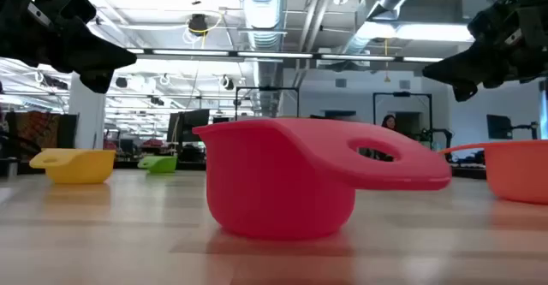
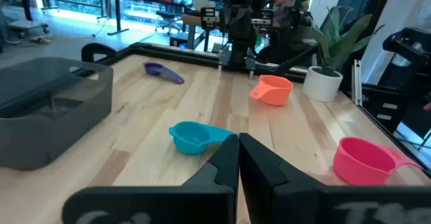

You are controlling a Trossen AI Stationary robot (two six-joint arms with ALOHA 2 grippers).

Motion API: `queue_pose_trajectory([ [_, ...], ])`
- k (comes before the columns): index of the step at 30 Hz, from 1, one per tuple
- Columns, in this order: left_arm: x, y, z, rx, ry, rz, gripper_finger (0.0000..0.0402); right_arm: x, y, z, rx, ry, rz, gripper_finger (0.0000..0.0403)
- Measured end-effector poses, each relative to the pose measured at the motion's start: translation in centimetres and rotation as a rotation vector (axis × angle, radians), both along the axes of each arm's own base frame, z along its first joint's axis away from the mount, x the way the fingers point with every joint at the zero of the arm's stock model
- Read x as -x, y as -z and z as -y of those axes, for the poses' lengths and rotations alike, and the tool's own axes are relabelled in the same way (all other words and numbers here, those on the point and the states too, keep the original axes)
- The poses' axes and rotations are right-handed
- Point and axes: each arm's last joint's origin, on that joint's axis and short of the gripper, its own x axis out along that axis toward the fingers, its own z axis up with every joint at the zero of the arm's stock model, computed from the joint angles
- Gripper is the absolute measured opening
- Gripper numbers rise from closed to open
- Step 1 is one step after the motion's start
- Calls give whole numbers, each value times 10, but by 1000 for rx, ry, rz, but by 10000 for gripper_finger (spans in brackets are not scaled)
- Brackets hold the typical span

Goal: Nest measuring cups in basket

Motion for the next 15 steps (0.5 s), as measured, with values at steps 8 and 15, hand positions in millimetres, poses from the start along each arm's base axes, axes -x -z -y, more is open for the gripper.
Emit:
queue_pose_trajectory([
  [8, 0, 0, 0, 0, 0, 0, 0, 0, 0, 0, 0, 0, 0, 56],
  [15, 0, 0, 0, 18, -7, 2, 0, 0, -3, 0, 0, 2, 33, 56],
])
